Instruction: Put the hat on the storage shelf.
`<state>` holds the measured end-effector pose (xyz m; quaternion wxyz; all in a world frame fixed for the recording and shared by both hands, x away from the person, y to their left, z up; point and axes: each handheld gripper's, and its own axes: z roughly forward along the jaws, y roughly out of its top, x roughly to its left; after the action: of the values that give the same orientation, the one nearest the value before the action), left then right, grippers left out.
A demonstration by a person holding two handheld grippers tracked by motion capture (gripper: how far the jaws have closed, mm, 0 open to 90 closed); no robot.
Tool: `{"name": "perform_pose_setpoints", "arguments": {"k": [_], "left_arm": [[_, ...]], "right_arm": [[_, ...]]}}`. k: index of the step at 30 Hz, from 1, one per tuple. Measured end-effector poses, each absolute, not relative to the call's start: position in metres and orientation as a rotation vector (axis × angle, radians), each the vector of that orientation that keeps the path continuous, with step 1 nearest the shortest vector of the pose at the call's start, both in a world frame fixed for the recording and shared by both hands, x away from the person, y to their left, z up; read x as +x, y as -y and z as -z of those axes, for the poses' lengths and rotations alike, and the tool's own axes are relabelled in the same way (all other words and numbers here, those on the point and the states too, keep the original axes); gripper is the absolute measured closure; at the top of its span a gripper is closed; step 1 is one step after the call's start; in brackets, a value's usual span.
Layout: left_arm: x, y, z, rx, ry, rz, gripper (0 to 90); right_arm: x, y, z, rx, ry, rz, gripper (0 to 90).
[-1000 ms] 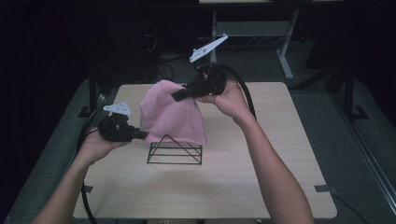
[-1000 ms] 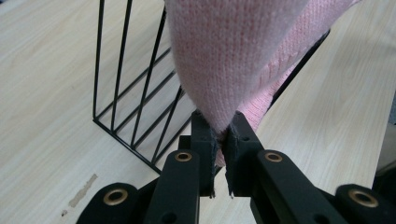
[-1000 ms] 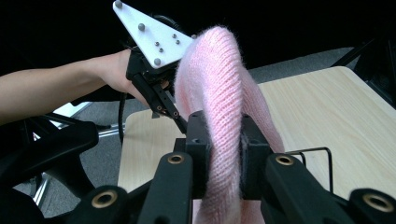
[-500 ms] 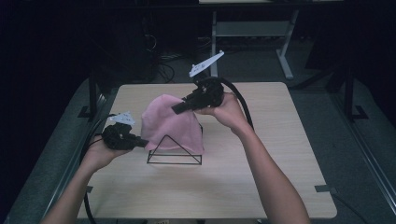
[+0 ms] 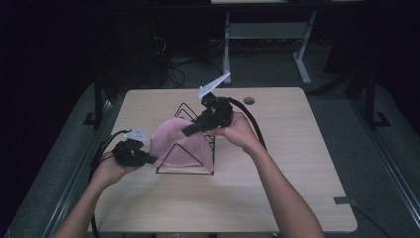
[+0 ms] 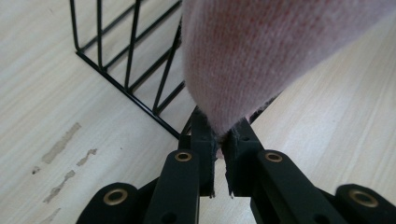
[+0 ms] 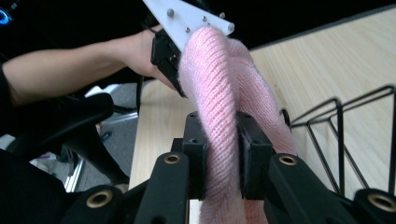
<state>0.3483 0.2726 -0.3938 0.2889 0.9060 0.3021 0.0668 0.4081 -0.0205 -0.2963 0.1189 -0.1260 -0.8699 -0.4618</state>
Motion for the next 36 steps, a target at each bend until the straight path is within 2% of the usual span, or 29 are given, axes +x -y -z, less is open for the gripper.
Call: {"name": "perform_pose_setpoints", "arguments": {"k": [9, 17, 19, 22, 27, 32, 36], "left_arm": [[0.349, -0.266, 0.406, 2.470, -0.811, -0.184, 83.5], [0.349, -0.267, 0.408, 2.475, -0.826, -0.175, 83.5], [0.349, -0.266, 0.407, 2.475, -0.824, -0.172, 83.4], [0.348, -0.267, 0.403, 2.437, -0.816, -0.174, 78.3], [0.347, -0.271, 0.393, 2.395, -0.786, -0.179, 76.1], [0.345, -0.270, 0.385, 2.372, -0.756, -0.178, 84.1], [0.345, -0.269, 0.389, 2.399, -0.763, -0.161, 86.8]], "right_arm": [[0.407, 0.024, 0.315, -0.373, 2.555, 1.300, 70.6], [0.401, 0.032, 0.313, -0.389, 2.589, 1.341, 67.6], [0.399, 0.033, 0.313, -0.384, 2.600, 1.363, 69.9], [0.396, 0.033, 0.313, -0.373, 2.620, 1.381, 79.0], [0.394, 0.026, 0.313, -0.366, 2.619, 1.383, 81.4], [0.393, 0.021, 0.315, -0.345, 2.627, 1.378, 81.7], [0.393, 0.018, 0.316, -0.352, 2.617, 1.368, 81.1]]}}
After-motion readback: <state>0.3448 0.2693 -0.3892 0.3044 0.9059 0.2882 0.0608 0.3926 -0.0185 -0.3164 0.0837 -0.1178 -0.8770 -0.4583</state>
